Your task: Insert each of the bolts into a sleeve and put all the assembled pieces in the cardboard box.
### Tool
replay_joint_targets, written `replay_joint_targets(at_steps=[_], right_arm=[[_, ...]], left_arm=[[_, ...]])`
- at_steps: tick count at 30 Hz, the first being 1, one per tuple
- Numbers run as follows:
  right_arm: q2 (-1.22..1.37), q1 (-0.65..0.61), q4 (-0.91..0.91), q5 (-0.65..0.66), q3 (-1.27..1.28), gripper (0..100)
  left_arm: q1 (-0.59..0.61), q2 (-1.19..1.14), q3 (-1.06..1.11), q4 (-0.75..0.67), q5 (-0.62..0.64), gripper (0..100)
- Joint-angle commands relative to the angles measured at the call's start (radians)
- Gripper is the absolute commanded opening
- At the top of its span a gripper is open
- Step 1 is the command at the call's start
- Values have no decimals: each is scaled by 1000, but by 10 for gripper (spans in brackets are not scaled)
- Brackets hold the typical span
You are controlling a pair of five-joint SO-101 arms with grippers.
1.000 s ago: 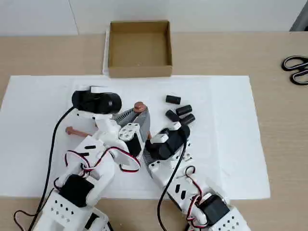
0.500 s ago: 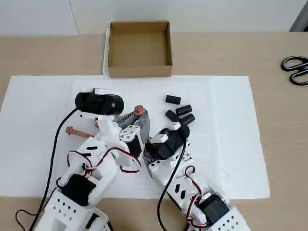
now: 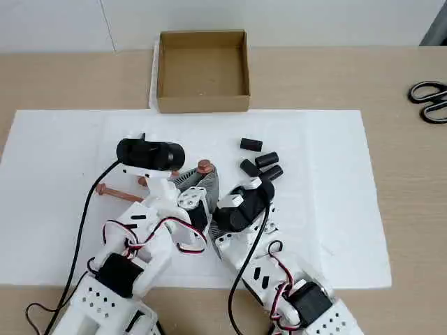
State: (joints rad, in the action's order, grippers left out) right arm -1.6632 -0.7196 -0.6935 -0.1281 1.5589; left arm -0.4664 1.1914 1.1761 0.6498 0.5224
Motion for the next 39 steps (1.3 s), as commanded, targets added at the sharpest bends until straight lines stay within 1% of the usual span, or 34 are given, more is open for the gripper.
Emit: replay_joint_targets(at_steps=[1, 5, 21, 26, 32, 39], right_arm=[[-16, -5, 25, -5, -12, 4], [-16, -5, 25, -5, -12, 4], [-16, -4, 25, -5, -12, 4], [-16, -4, 25, -5, -12, 4], [-16, -2, 25, -5, -12, 4], [-16, -2, 25, -5, -12, 4]], left_arm=[[2, 2, -7, -29, 2, 7], [2, 2, -7, -25, 2, 7], [0, 0, -7, 81, 3, 7], [0, 0, -5, 84, 3, 7], [-5, 2, -5, 158, 6, 7], [-6, 2, -5, 173, 3, 7]])
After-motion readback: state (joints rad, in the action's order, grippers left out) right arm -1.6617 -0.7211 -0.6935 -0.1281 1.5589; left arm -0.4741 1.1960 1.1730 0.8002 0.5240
